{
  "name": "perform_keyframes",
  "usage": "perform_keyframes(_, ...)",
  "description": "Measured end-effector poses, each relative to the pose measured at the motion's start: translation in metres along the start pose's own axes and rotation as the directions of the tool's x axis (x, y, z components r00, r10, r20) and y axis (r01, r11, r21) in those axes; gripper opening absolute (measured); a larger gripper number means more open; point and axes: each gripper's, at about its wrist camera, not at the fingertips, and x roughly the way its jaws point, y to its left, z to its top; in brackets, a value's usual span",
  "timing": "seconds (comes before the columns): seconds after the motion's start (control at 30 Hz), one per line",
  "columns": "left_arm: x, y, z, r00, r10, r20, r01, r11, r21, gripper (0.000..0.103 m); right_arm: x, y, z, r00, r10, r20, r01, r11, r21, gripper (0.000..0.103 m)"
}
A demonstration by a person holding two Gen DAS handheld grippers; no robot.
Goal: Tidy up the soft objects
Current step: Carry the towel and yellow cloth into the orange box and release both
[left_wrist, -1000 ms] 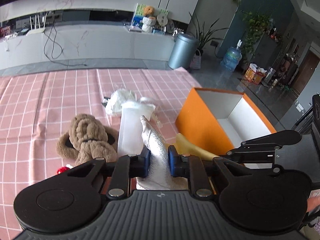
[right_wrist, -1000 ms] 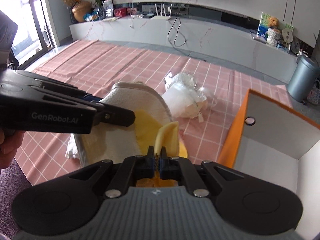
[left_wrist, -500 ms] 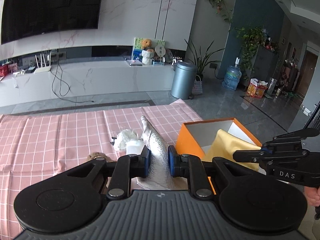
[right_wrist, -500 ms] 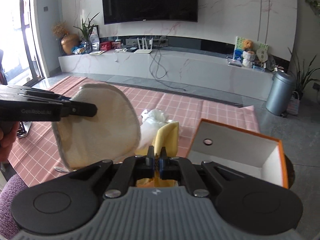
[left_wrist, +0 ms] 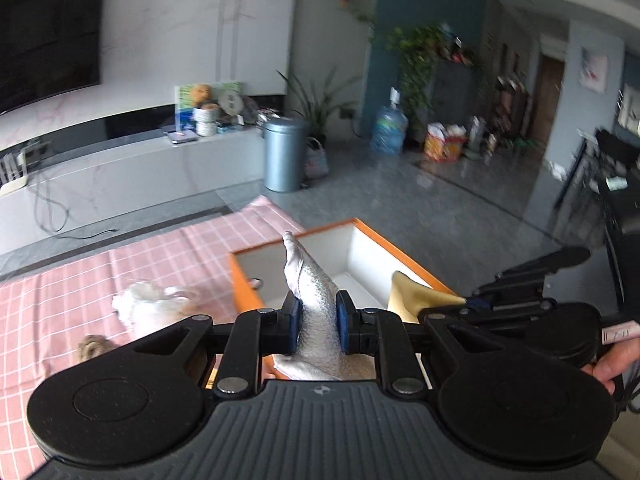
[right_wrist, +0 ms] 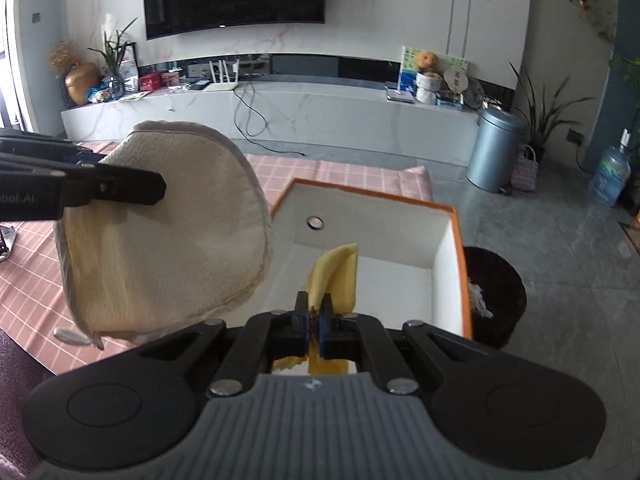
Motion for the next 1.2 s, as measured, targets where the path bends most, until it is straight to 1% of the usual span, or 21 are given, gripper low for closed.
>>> perform_keyframes(0.1, 0.021, -0.018, -0.001, 1.0, 0.002, -0.029, -0.001, 0.999, 0.048, 0.021, 0.003, -0.014, -0.01, 1.0, -0.012, -0.023, 0.012, 1.0, 0.028, 0.001)
perform_keyframes(0.2, 0.04, -0.035, -0.004, 0.998, 0.012, -0.056, -0.007, 0.996, 0.089, 0.021, 0.01, -0.024, -0.015, 0.999, 0.0, -0.047, 0.003, 0.998, 0.057, 0.001)
perform_keyframes(0.27, 0.053, -0.041, -0.007, 0.997, -0.001, -0.083, 0.008, 0.997, 0.082, 0.021, 0.016, -0.027, -0.017, 0.998, 0.005, -0.063, -0.001, 0.998, 0.065, 0.001)
perform_keyframes(0.33, 0.069, -0.044, -0.012, 0.992, -0.01, -0.125, 0.02, 0.996, 0.082, 0.021, 0.026, -0.027, -0.016, 0.996, 0.009, -0.086, -0.004, 0.998, 0.066, 0.001)
perform_keyframes(0.43, 0.088, -0.044, -0.02, 0.982, -0.002, -0.187, 0.019, 0.996, 0.09, 0.02, 0.041, -0.031, -0.015, 0.991, 0.022, -0.129, -0.014, 0.998, 0.063, 0.001)
perform_keyframes(0.6, 0.104, -0.039, -0.03, 0.96, -0.012, -0.279, 0.045, 0.993, 0.112, 0.021, 0.062, -0.034, -0.022, 0.98, 0.031, -0.197, -0.022, 0.998, 0.051, 0.001)
perform_keyframes(0.7, 0.108, -0.037, -0.034, 0.952, -0.011, -0.307, 0.052, 0.991, 0.127, 0.022, 0.074, -0.036, -0.024, 0.971, 0.045, -0.233, -0.034, 0.998, 0.053, 0.001)
perform_keyframes(0.87, 0.114, -0.046, -0.041, 0.941, 0.039, -0.335, 0.033, 0.978, 0.206, 0.028, 0.088, -0.033, -0.026, 0.959, 0.054, -0.277, -0.043, 0.998, 0.047, 0.002)
perform_keyframes(1.0, 0.119, -0.052, -0.048, 0.931, 0.076, -0.358, 0.023, 0.964, 0.263, 0.03, 0.096, -0.032, -0.029, 0.951, 0.053, -0.305, -0.041, 0.998, 0.044, 0.006)
perform_keyframes(1.1, 0.119, -0.057, -0.051, 0.931, 0.108, -0.349, 0.004, 0.952, 0.307, 0.038, 0.1, -0.032, -0.03, 0.946, 0.052, -0.321, -0.04, 0.998, 0.044, 0.007)
perform_keyframes(1.13, 0.119, -0.059, -0.052, 0.931, 0.123, -0.344, -0.008, 0.948, 0.318, 0.045, 0.101, -0.032, -0.031, 0.945, 0.053, -0.324, -0.04, 0.998, 0.045, 0.007)
perform_keyframes(1.17, 0.119, -0.06, -0.052, 0.931, 0.149, -0.333, -0.031, 0.941, 0.336, 0.055, 0.101, -0.033, -0.031, 0.944, 0.052, -0.325, -0.039, 0.998, 0.046, 0.007)
perform_keyframes(1.2, 0.119, -0.061, -0.054, 0.932, 0.172, -0.32, -0.05, 0.933, 0.357, 0.059, 0.102, -0.033, -0.032, 0.944, 0.052, -0.326, -0.038, 0.998, 0.048, 0.007)
